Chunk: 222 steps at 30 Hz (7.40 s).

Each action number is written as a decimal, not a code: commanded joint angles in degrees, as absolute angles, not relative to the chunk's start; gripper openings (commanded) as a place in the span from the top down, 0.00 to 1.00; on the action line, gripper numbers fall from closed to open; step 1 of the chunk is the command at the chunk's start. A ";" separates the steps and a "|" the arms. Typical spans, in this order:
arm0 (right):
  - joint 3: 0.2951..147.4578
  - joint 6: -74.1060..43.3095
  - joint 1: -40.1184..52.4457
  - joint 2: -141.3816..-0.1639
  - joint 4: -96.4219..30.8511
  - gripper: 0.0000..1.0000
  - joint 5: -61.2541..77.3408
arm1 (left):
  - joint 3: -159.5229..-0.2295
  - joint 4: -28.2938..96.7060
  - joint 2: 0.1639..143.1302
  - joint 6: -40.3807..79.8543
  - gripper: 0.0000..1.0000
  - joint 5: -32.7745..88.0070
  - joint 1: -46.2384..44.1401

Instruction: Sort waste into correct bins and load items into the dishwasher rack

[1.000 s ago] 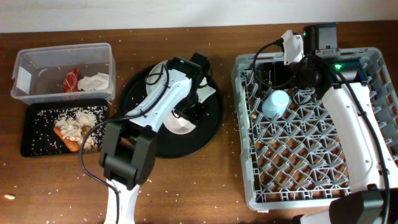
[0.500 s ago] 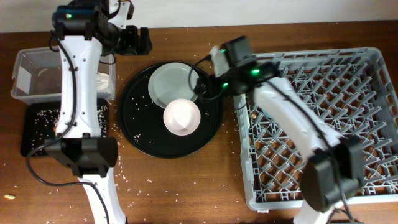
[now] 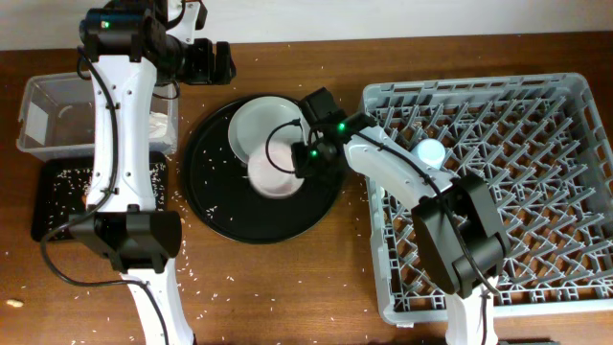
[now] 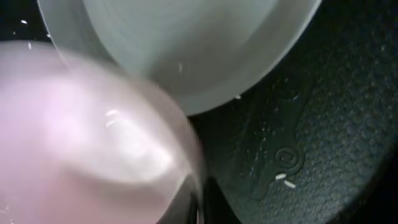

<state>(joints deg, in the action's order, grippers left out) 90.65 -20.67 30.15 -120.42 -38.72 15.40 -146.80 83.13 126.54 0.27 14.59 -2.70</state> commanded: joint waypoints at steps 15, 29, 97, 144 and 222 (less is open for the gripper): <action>91.02 -4.93 1.72 -99.72 -43.29 0.96 -69.67 | -147.74 80.18 126.32 0.45 0.01 15.22 -2.66; 90.91 2.98 3.31 -113.75 -35.64 0.96 -61.76 | -147.74 79.31 126.32 0.43 0.01 15.22 -2.66; 110.10 -16.88 21.76 -105.56 -54.33 0.96 -16.88 | -143.28 74.41 126.78 9.80 0.01 1.89 -2.33; 79.81 -46.13 17.04 -81.78 -87.24 0.43 -32.36 | -143.28 74.41 126.78 9.80 0.01 1.89 -2.35; 71.88 -2.33 25.43 -56.27 -40.47 0.02 -52.86 | -143.28 74.41 126.78 9.80 0.01 1.89 -2.39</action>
